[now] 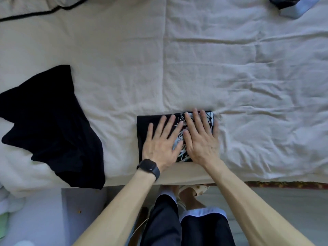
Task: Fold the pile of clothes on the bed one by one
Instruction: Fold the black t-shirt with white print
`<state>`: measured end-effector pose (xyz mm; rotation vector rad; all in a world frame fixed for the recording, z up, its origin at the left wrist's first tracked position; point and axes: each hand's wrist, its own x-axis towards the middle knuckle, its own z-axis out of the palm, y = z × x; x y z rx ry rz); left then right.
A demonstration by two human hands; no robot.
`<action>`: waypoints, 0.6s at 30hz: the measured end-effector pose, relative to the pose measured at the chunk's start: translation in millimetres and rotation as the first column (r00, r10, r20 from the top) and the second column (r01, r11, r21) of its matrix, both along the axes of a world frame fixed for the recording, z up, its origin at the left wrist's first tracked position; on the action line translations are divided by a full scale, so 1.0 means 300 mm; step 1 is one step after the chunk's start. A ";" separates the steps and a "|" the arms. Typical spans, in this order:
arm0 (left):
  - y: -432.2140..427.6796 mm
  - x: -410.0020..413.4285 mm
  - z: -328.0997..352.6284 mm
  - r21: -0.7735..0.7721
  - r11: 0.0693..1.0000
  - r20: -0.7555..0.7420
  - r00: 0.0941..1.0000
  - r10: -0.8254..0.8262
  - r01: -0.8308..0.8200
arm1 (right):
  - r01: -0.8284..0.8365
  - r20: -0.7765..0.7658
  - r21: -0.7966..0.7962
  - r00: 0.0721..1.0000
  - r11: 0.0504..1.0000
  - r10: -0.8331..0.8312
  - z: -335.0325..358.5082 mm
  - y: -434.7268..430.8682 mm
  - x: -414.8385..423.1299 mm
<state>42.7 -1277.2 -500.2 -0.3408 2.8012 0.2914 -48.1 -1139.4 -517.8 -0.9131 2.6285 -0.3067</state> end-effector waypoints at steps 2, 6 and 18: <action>-0.045 0.029 -0.054 -0.015 1.000 0.073 0.997 0.003 -0.002 | -0.018 0.032 0.100 0.999 0.995 0.015 -0.048 0.021 -0.028; -0.089 0.103 -0.101 -0.005 0.991 0.103 0.986 0.131 -0.131 | 0.054 0.046 0.176 0.997 0.983 -0.063 -0.089 0.034 -0.027; -0.099 0.075 0.144 0.508 -0.118 0.420 0.126 0.899 -0.853 | 0.727 0.549 0.020 0.565 0.686 -0.615 0.151 0.099 -0.027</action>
